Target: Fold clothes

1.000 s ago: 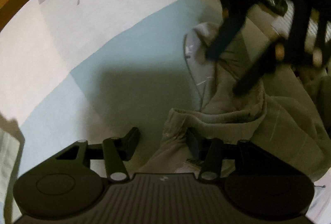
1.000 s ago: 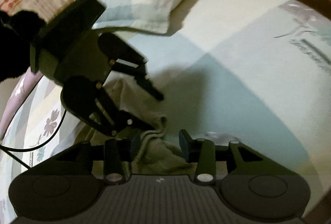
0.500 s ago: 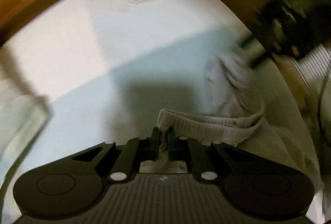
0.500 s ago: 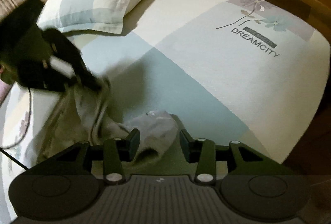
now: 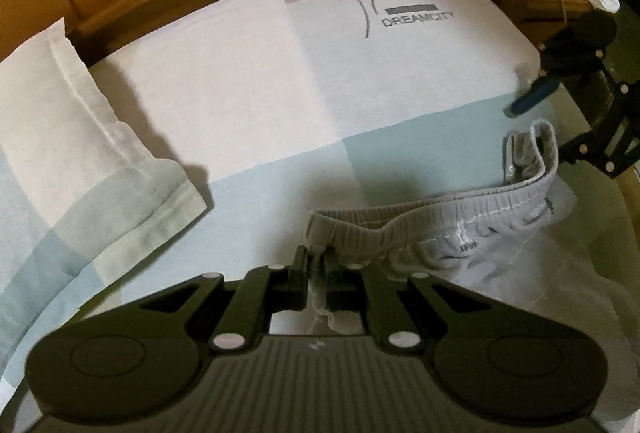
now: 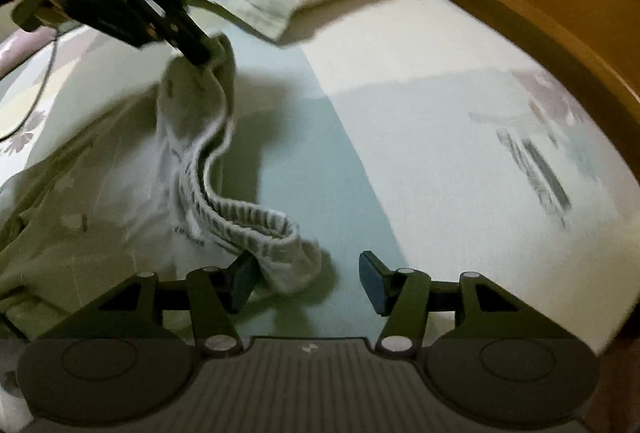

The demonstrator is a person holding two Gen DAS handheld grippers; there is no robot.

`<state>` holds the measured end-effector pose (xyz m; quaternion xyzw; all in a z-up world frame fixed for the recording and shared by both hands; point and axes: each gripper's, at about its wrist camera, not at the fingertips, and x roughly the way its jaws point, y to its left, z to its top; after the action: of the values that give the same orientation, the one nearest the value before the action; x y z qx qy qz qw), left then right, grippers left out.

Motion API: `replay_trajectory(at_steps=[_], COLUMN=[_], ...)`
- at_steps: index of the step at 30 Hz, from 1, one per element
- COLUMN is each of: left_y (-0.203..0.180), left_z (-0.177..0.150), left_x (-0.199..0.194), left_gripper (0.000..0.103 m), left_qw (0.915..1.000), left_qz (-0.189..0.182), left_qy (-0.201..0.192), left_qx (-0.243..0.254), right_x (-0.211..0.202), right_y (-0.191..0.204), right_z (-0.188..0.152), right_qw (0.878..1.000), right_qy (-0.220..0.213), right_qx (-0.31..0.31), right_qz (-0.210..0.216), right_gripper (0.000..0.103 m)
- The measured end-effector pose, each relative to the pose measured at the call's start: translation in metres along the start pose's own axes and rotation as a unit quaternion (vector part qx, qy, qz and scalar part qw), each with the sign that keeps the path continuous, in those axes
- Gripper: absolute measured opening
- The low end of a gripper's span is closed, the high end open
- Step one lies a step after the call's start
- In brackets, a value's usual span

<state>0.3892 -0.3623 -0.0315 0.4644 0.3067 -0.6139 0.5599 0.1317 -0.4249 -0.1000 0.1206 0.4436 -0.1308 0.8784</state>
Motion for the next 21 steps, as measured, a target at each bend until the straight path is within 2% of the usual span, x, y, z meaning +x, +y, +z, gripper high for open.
replay_trajectory(at_steps=[1,2,3,4,7,9,11,14,15,17,18,21], left_y=[0.002,0.005,0.008,0.010,0.017,0.022,0.025,0.022,0.021,0.018,0.017,0.025], left_z=[0.001,0.002,0.003,0.004,0.009,0.013,0.020,0.034,0.038,0.044,0.046,0.038], left_x=[0.003,0.005,0.006,0.008,0.011,0.013,0.020,0.041,0.048,0.064,0.070,0.067], left_gripper=[0.005,0.005,0.005,0.005,0.005,0.005,0.005,0.005,0.006,0.008,0.011,0.015], left_qw=[1.0000,0.9999,0.9998,0.9997,0.9986,0.9977,0.9970,0.9967,0.9967,0.9961,0.9956,0.9929], left_qz=[0.003,0.006,0.009,0.013,0.040,0.054,0.062,0.061,0.057,0.057,0.060,0.049], left_qy=[0.002,0.005,0.006,0.007,0.005,-0.001,-0.003,-0.004,-0.004,0.003,0.007,0.000], left_qx=[-0.003,-0.008,-0.015,-0.020,-0.032,-0.040,-0.046,-0.054,-0.058,-0.067,-0.072,-0.108], right_x=[0.002,0.003,0.005,0.005,-0.003,-0.012,-0.023,-0.023,-0.022,-0.011,-0.006,-0.007], right_y=[-0.002,-0.005,-0.008,-0.012,-0.025,-0.036,-0.045,-0.047,-0.047,-0.043,-0.043,-0.042], right_z=[0.003,0.006,0.009,0.010,0.012,0.014,0.016,0.015,0.015,0.011,0.008,-0.001], right_qw=[1.000,0.999,0.998,0.996,0.989,0.979,0.964,0.956,0.954,0.961,0.961,0.957], right_qy=[0.004,0.008,0.013,0.017,0.020,0.016,0.005,0.011,0.014,0.037,0.047,0.047], right_qx=[0.005,0.011,0.019,0.041,0.112,0.169,0.228,0.264,0.272,0.265,0.267,0.283], right_qz=[0.022,0.043,0.065,0.081,0.095,0.110,0.135,0.131,0.125,0.068,0.050,0.039], right_gripper=[0.053,0.031,0.015,0.015,0.013,0.012,0.011,0.011,0.012,0.016,0.017,0.022])
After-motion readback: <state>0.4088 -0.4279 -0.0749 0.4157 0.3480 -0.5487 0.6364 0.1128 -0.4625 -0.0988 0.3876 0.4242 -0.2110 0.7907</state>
